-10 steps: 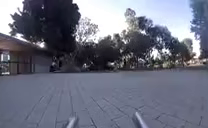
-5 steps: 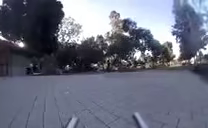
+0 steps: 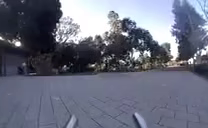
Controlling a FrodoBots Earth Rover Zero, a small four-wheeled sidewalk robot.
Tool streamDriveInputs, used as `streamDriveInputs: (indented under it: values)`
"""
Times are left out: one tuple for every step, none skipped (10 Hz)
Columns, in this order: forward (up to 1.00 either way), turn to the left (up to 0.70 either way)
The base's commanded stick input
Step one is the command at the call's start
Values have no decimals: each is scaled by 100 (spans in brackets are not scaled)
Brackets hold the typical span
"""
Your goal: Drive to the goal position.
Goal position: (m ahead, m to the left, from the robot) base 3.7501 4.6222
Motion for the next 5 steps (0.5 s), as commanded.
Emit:
streamDriveInputs:
  values:
    - [100,0]
    - [100,0]
    - [100,0]
    - [100,0]
    - [100,-19]
